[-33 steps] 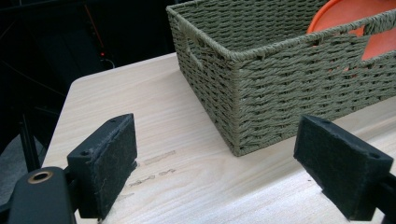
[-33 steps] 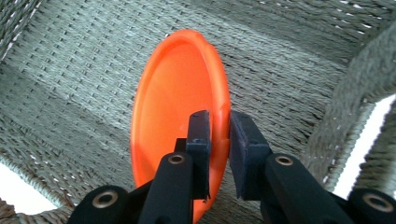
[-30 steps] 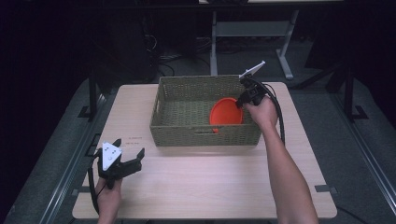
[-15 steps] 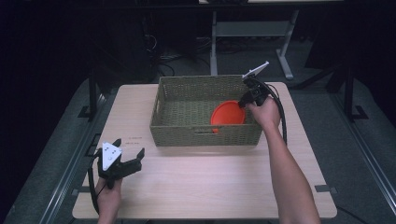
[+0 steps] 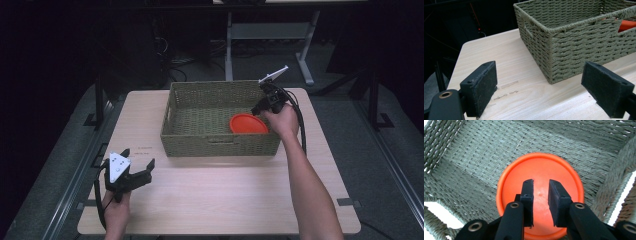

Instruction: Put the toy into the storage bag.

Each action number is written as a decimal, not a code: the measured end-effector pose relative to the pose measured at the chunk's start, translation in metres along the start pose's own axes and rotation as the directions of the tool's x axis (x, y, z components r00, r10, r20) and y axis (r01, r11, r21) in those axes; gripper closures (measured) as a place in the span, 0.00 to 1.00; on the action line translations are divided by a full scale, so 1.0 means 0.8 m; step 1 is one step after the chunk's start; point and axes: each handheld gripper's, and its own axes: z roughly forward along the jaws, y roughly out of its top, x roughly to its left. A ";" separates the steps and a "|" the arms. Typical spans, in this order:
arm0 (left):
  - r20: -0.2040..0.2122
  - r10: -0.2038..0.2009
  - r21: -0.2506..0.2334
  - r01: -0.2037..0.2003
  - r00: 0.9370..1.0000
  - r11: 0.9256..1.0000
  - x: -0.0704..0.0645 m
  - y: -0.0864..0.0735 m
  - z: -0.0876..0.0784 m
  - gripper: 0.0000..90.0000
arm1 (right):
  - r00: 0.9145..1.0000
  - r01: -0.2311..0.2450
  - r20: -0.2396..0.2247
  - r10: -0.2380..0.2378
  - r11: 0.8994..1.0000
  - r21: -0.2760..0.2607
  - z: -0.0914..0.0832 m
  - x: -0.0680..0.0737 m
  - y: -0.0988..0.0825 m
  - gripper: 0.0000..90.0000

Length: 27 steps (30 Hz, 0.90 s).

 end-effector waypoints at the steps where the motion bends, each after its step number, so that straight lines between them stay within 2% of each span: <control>1: 0.001 0.004 0.000 -0.004 1.000 1.000 0.000 0.000 0.000 0.14 | 1.000 -0.002 0.000 0.002 1.000 0.003 0.000 0.001 0.000 0.80; 18: -0.001 0.002 0.000 -0.002 1.000 1.000 -0.001 0.001 0.002 0.14 | 0.998 -0.002 -0.060 0.002 1.000 0.002 -0.004 -0.004 -0.003 0.64; 22: -0.003 0.002 0.001 -0.002 1.000 1.000 -0.001 0.001 0.003 0.14 | 0.997 0.015 -0.076 -0.015 1.000 0.004 -0.001 -0.003 -0.004 0.57; 27: 0.000 0.003 -0.002 -0.003 1.000 1.000 0.000 0.001 0.003 0.14 | 0.995 0.005 -0.095 -0.005 1.000 0.003 0.000 -0.004 -0.004 0.51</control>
